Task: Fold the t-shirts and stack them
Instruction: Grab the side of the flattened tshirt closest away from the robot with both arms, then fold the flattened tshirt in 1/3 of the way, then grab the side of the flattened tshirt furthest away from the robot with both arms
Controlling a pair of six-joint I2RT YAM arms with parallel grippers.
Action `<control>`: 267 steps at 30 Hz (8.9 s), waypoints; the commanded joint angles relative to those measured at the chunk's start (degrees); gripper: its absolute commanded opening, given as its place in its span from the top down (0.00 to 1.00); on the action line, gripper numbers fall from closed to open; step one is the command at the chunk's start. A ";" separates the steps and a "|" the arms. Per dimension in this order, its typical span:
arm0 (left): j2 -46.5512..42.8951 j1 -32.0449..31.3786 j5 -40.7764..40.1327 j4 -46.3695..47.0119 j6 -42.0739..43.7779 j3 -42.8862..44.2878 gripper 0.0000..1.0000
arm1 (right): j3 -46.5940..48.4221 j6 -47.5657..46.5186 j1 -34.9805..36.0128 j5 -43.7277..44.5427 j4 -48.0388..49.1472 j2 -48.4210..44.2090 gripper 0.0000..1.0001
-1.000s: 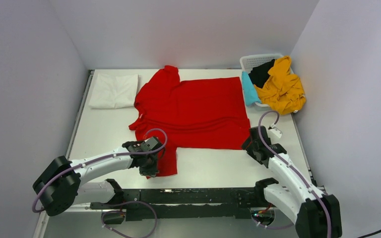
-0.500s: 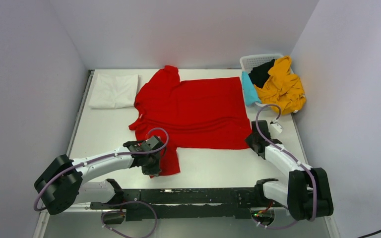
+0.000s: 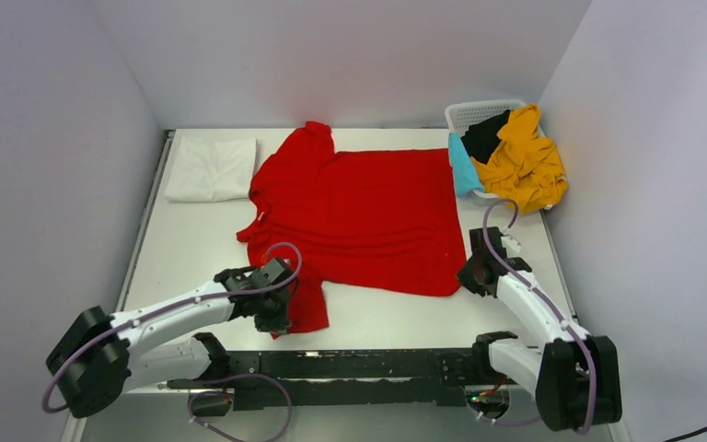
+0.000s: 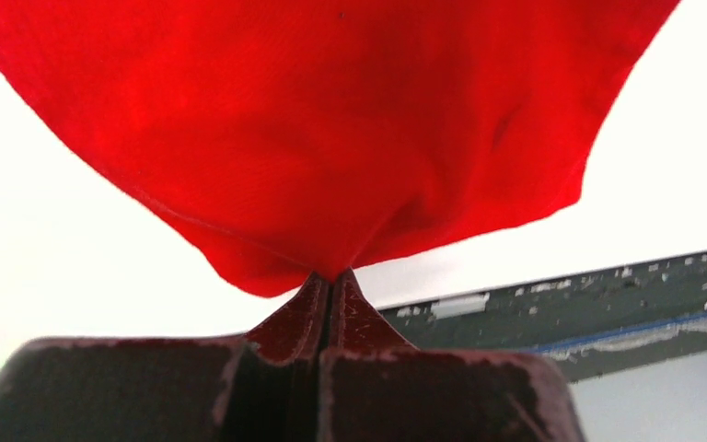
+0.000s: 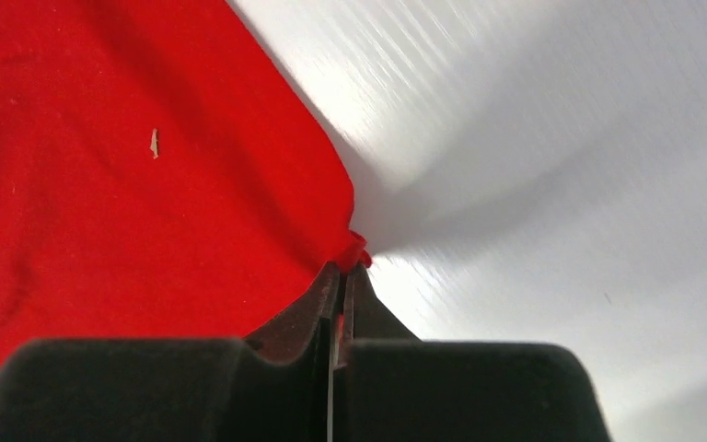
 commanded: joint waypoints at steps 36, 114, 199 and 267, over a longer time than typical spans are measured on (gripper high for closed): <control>-13.33 23.68 6.44 16.41 12.14 11.94 1.00 | 16.37 -2.71 0.35 -9.10 -7.60 0.84 1.00; 7.57 41.81 13.35 12.26 13.14 -4.00 0.01 | 0.66 -9.39 8.84 -17.97 -4.48 6.35 0.00; 82.47 37.81 11.28 21.43 23.03 97.55 0.01 | 17.51 -17.59 8.81 -4.95 12.53 12.59 0.00; 51.41 31.15 5.62 16.33 30.95 62.42 1.00 | 55.74 -4.96 9.68 24.91 -10.84 55.92 0.30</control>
